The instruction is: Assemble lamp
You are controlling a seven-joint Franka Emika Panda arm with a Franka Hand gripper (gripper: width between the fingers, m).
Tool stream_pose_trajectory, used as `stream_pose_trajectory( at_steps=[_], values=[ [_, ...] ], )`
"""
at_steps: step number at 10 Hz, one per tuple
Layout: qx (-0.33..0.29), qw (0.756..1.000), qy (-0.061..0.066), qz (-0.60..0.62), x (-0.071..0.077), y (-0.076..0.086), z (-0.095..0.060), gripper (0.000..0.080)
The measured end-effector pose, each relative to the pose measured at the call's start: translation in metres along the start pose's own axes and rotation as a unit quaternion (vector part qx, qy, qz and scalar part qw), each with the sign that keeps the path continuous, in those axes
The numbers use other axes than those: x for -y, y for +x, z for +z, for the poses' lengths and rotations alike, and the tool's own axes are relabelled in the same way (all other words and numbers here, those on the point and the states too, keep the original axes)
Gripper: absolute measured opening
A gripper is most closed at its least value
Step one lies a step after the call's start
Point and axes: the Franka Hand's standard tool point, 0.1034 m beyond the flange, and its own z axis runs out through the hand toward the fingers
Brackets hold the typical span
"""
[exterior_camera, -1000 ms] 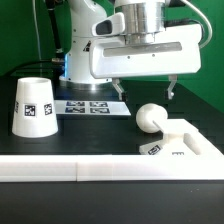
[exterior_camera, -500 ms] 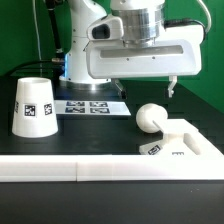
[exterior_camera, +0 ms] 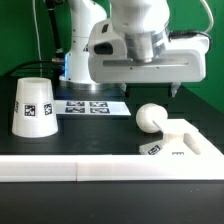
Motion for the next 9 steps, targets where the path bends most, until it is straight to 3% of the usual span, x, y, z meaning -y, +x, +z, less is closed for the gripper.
stream_pose_trajectory(
  at_steps=[4,9],
  values=[
    [0.101,0.995,-0.006,-0.002,-0.002,0.001,0.015,0.0699],
    [0.096,0.995,-0.010,-0.004,0.002,0.008,0.034,0.0699]
  ],
)
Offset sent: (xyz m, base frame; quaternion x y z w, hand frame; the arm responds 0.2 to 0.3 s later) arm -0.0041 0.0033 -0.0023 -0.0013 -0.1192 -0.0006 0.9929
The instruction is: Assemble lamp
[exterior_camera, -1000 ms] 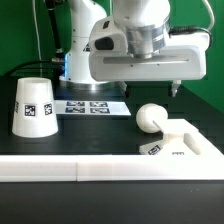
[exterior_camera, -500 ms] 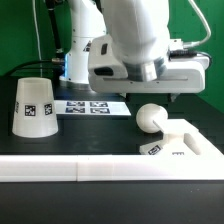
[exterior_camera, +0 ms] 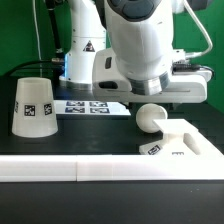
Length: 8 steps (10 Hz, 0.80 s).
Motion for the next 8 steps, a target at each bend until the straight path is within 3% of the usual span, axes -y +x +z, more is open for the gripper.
stream_pose_trajectory(
  at_steps=[8],
  values=[
    [-0.001,1.000,-0.007,-0.001,0.002,0.010,0.023,0.0699]
  ],
)
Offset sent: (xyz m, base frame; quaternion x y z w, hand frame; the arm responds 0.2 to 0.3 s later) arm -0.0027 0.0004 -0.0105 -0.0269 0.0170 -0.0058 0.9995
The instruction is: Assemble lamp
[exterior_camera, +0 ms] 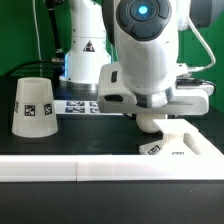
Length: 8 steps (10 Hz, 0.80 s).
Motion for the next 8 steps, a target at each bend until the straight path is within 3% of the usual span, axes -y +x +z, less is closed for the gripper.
stream_pose_trajectory(
  at_steps=[2,3,6,8],
  values=[
    [0.001,1.000,0.000,0.001,-0.001,0.002,0.002,0.0699],
    [0.001,1.000,0.000,0.001,-0.001,0.002,0.002,0.0585],
    [0.000,1.000,0.001,0.000,-0.003,0.002,-0.001,0.0575],
    [-0.001,1.000,0.004,-0.011,-0.007,-0.001,-0.011,0.0575]
  ],
)
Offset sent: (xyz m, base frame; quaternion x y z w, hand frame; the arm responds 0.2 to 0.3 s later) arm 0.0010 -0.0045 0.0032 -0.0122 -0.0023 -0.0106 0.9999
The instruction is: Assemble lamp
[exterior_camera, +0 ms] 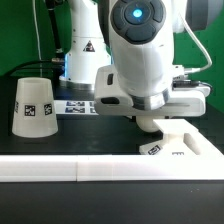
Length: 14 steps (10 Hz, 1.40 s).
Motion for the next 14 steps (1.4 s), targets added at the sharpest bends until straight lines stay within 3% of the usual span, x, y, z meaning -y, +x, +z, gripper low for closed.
stream_pose_trajectory(
  at_steps=[3,5,7,10,14],
  values=[
    [0.015,1.000,0.003,-0.010,0.003,-0.023,-0.041,0.0576],
    [0.008,1.000,0.006,-0.014,0.006,-0.025,-0.060,0.0577],
    [-0.012,1.000,0.006,-0.013,0.007,-0.020,-0.056,0.0577],
    [-0.116,0.993,0.012,-0.016,0.010,-0.008,-0.067,0.0577],
    [-0.222,0.974,0.019,-0.036,0.009,-0.018,-0.119,0.0577]
  ],
)
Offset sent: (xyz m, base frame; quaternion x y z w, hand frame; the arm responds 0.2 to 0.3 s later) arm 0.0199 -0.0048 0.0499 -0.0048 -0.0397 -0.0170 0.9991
